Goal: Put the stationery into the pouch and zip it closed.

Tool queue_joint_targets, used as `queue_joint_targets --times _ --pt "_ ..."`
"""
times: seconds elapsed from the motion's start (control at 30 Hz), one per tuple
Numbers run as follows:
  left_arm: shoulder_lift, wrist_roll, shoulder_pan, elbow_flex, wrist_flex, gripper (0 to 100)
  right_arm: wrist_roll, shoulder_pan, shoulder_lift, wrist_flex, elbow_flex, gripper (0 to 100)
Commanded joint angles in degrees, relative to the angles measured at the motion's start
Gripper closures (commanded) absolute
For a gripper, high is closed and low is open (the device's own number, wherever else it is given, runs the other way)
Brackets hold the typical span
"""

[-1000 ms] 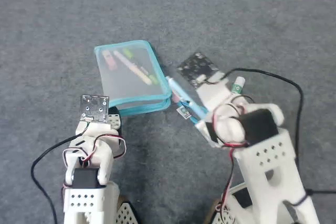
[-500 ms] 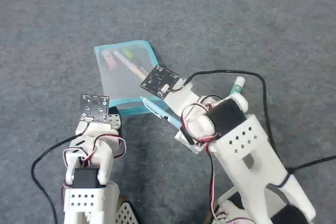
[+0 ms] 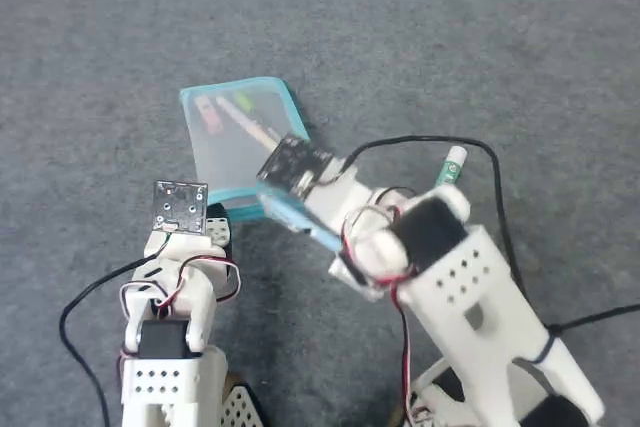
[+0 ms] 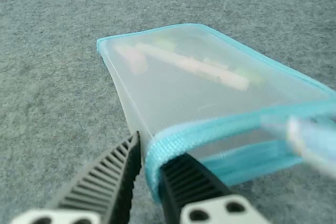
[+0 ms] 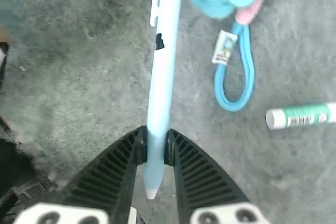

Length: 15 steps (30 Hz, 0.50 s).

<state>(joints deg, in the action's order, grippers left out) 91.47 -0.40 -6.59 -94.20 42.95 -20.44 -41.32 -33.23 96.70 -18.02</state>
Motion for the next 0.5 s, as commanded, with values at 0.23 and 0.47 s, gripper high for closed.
queue_joint_targets --times 0.23,0.47 --pt "1.05 -0.53 -0.18 2.51 -1.05 99 1.05 -6.55 -1.71 -3.47 0.18 99.1" --pt "1.05 -0.53 -0.18 2.07 -1.14 99 6.15 0.66 9.71 -9.63 5.10 99.1"
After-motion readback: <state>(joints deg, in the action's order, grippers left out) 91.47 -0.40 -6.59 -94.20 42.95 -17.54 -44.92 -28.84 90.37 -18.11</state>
